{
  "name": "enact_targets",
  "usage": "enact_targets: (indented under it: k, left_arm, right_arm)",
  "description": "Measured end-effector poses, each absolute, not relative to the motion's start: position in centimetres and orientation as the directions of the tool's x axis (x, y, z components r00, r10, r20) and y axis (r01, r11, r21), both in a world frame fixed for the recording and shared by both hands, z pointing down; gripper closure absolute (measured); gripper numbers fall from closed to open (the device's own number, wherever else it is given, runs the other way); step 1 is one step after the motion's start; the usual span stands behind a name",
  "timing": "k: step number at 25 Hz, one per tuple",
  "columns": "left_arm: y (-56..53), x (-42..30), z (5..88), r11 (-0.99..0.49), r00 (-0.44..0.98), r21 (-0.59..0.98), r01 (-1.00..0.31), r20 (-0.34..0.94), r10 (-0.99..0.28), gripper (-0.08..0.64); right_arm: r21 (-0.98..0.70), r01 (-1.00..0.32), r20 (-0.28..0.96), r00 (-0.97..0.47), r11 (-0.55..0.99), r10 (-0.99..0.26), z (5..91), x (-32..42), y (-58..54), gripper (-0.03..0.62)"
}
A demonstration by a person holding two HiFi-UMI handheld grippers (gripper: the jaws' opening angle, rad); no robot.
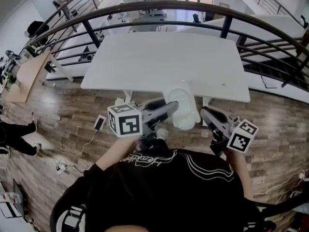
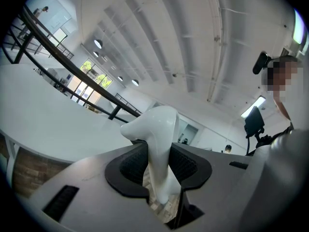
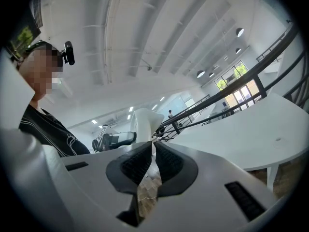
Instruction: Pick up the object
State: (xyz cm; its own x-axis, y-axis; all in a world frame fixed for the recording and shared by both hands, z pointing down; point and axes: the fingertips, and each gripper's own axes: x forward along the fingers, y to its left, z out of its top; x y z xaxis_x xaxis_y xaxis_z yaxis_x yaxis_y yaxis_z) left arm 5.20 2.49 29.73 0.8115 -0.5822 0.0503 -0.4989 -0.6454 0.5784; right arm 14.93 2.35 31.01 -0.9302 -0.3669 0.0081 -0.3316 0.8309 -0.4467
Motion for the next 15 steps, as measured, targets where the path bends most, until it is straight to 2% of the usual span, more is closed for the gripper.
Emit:
enact_targets:
  k: [15]
  left_arm:
    - [3.0,5.2,28.7,-0.634,0.804,0.58,-0.511,0.061,-0.592,0.428]
  right_arm:
    - [-0.434,-0.325,-0.001,-0.933,0.84,-0.361,30.1,15.0,2.7,0.562]
